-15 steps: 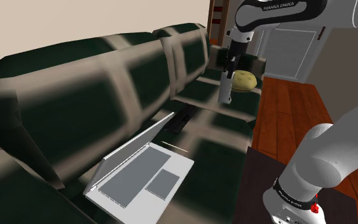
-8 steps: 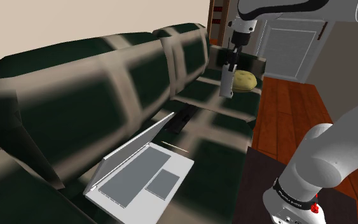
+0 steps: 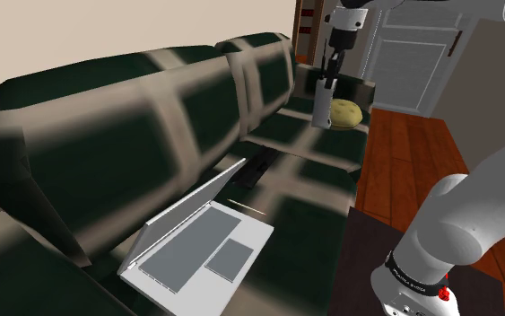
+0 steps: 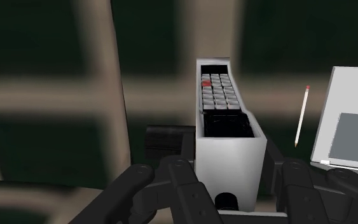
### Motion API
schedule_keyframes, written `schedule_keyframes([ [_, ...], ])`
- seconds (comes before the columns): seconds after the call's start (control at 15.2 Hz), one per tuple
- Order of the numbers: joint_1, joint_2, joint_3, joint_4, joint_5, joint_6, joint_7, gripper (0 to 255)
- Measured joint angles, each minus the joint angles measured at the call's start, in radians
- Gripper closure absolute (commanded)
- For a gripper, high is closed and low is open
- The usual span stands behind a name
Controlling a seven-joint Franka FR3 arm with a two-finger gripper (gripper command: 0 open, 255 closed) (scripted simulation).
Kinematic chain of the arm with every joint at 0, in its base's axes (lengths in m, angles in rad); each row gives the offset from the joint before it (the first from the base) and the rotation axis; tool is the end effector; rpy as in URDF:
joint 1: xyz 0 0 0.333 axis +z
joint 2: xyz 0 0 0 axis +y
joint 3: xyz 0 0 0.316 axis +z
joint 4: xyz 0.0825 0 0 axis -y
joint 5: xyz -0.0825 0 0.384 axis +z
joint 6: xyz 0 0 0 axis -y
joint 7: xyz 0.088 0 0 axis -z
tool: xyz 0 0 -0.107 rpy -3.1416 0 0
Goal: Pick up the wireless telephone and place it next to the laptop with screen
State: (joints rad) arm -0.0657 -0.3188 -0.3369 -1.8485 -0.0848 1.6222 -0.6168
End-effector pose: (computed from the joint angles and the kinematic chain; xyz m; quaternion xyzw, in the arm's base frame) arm 0.4126 -0.2130 0.6487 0.9928 0.1133 0.0377 0.0099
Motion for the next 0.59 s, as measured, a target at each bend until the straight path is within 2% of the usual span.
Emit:
schedule_keyframes([
  [0.59,0.006,0.048,-0.001,0.173,0.015,-0.127,-0.007,255],
])
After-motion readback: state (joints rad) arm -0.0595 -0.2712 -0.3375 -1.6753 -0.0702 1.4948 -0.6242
